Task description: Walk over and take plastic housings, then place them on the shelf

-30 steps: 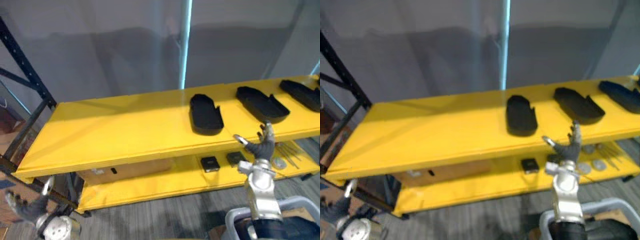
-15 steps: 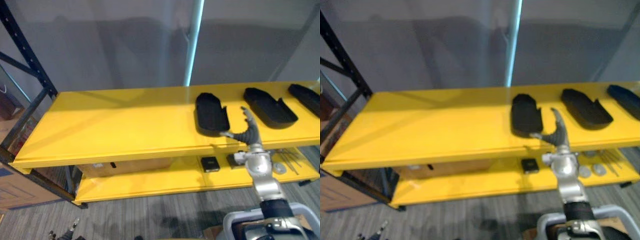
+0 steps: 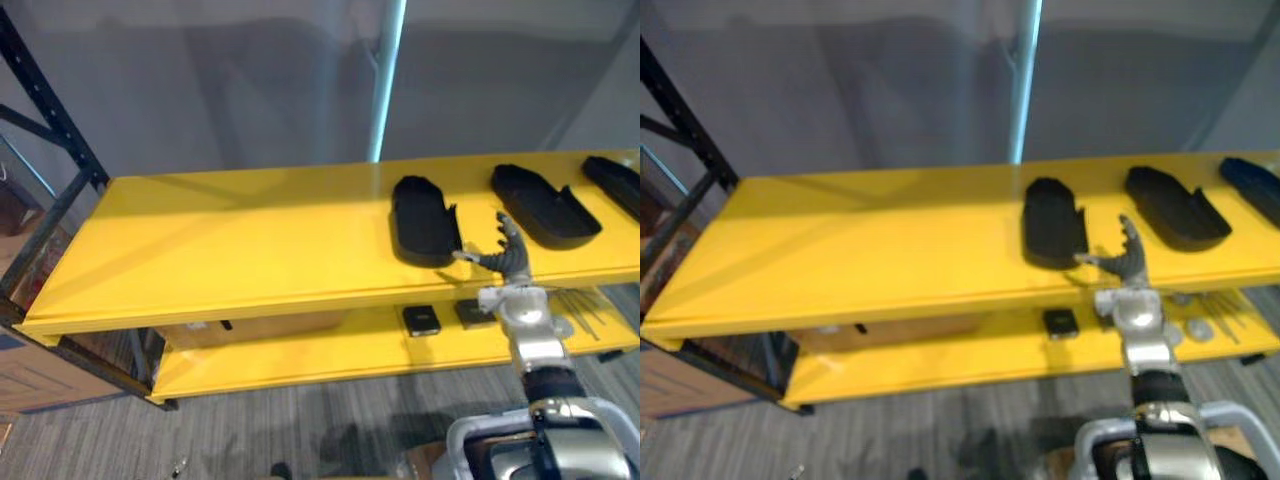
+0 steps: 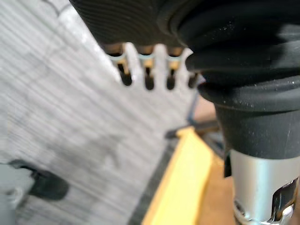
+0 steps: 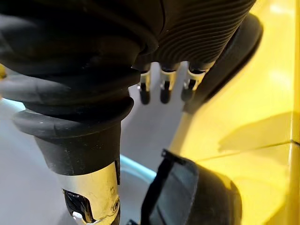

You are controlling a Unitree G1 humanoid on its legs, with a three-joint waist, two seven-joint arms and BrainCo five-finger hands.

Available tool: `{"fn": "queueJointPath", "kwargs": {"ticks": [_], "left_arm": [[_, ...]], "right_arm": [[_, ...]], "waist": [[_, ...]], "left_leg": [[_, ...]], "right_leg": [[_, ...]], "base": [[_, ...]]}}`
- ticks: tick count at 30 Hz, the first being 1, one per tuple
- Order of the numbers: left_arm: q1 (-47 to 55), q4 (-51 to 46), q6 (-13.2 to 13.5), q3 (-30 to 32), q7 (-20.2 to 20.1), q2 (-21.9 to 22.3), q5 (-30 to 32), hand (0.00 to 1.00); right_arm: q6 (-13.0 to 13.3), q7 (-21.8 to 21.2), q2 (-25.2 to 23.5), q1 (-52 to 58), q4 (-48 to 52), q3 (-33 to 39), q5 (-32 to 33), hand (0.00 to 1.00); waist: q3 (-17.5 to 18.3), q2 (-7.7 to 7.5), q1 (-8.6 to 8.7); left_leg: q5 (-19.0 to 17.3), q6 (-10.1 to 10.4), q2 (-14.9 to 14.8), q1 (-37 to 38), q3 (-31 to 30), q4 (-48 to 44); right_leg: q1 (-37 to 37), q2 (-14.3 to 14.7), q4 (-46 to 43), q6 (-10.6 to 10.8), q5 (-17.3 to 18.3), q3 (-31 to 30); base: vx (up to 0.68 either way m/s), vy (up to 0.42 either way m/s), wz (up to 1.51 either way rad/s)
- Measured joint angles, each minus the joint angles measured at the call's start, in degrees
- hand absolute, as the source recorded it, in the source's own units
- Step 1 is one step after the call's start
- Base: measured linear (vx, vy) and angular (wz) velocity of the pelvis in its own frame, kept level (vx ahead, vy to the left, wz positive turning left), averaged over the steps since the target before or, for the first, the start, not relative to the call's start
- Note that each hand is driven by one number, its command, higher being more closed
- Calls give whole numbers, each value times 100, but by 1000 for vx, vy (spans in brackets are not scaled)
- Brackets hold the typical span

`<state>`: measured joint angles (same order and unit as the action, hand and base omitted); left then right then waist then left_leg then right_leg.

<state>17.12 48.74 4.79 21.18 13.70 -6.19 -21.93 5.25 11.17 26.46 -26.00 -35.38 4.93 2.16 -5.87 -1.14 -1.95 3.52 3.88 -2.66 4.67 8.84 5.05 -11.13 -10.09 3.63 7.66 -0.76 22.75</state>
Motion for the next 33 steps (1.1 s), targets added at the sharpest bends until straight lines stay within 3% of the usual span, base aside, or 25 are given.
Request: {"fn": "queueJointPath", "kwargs": {"ticks": [7,14,20,23,27,30,33], "left_arm": [[70,206,-32,-5,-78,-1,8,0],[124,205,-120,-37,-160,7,13,0],[186,200,-115,-451,-322,117,50,0],[177,186,-106,-668,-410,133,50,0],[125,181,42,-912,-553,168,46,0],[97,165,80,-1122,-553,167,35,0],[80,126,143,-1315,-567,164,-18,0]], "right_arm": [[10,-331,56,-834,-936,300,789,0],[-16,-675,573,-1915,-1992,430,1190,0],[-254,-718,1057,-2795,-2544,565,1278,0],[-532,-515,1278,-3317,-2749,579,1238,0],[-940,246,1671,-3688,-2930,580,794,0],[-1029,895,1773,-3816,-3085,580,774,0],[-1061,1040,1858,-3852,-3084,571,778,0]], "waist": [[-146,77,-79],[-444,206,-237],[-747,393,-385],[-911,489,-436],[-1089,598,-449],[-1179,658,-461],[-1263,726,-464]], "left_leg": [[8,-12,60,24,-77,2],[77,-98,234,-79,-390,-4],[164,-167,379,-181,-690,-31],[221,-208,398,-287,-740,-32],[307,-220,413,-450,-837,-32],[327,-214,392,-480,-829,-33],[334,-204,357,-480,-820,-33]], "right_leg": [[-73,-49,1,35,11,101],[-176,-178,-7,119,1,424],[-175,-298,-194,169,44,715],[4,-388,-433,168,131,724],[307,-494,-873,163,325,743],[402,-502,-991,150,372,711],[484,-507,-1137,121,457,681]], "base": [[-10,10,7],[9,23,24],[-2,47,27],[-20,57,9],[-34,34,12],[-7,-1,-2],[-12,-17,-4]]}}
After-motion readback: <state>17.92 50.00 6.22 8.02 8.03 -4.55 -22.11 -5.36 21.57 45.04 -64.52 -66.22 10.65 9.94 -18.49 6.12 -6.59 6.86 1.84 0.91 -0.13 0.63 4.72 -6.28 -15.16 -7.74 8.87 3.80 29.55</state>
